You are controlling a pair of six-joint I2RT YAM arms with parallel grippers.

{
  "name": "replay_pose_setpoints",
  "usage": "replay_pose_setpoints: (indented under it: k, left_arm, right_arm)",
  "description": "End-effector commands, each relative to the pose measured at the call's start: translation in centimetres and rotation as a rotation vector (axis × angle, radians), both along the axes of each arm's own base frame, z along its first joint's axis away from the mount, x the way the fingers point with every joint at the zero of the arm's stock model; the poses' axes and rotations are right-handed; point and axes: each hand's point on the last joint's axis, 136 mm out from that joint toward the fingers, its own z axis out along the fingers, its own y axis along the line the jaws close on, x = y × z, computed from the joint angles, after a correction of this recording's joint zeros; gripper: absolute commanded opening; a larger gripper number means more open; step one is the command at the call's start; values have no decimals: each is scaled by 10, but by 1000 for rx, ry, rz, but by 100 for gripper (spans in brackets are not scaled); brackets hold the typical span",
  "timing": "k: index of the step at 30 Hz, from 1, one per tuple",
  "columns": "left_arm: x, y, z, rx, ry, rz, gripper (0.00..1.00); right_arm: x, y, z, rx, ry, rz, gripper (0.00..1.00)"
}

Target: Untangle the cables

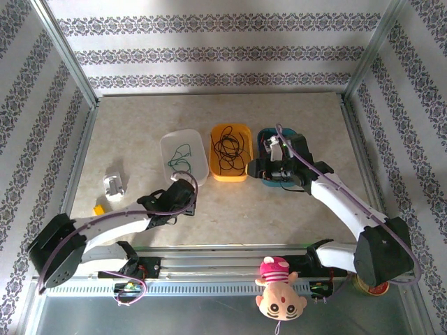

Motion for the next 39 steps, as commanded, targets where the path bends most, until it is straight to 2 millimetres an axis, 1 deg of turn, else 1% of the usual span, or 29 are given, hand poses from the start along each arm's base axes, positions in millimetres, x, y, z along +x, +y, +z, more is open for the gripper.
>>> replay_pose_setpoints:
  k: [1,4,6,9,11,13,15,18,21,23,28,31,34,36,37,38,39]
  left_arm:
    - [8,-44,72,-259,-158,-122,0]
    - [0,-68,124,-477,-254,-224,0]
    - [-1,-77,154,-582,-316,-261,0]
    - [1,-86,186,-694,-394,-288,0]
    - [6,-90,203,-756,-428,-285,0]
    - [14,-92,218,-817,-453,-264,0]
    - [21,-93,230,-883,-470,-239,0]
    - [31,-93,245,-983,-480,-210,0]
    - [34,-98,254,-1020,-472,-221,0]
    - [34,-102,256,-1019,-460,-235,0]
    - [34,-104,252,-1020,-437,-233,0]
    - [35,-103,248,-1028,-424,-220,0]
    - [36,-103,243,-1045,-409,-207,0]
    - [36,-103,240,-1049,-401,-205,0]
    - [36,-103,238,-1050,-397,-201,0]
    - [36,-104,237,-1049,-394,-202,0]
    - [36,-104,237,-1050,-391,-204,0]
  right_arm:
    - [-17,16,14,51,-44,104,49]
    - [-35,37,28,139,-56,223,49]
    - [-47,51,38,192,-66,306,49]
    - [-64,70,53,245,-101,410,50]
    - [-71,79,60,266,-119,454,50]
    - [-73,84,64,269,-135,471,50]
    - [-70,86,66,268,-152,459,50]
    - [-60,85,68,260,-183,408,50]
    - [-50,84,70,251,-214,362,50]
    - [-45,85,74,256,-227,347,50]
    - [-33,86,82,263,-268,300,50]
    - [-25,85,86,264,-293,257,46]
    - [-23,85,94,296,-317,240,42]
    - [-21,85,99,309,-334,227,34]
    - [-19,83,100,308,-342,210,25]
    - [-17,81,102,305,-351,190,13]
    - [-15,79,102,302,-364,173,5]
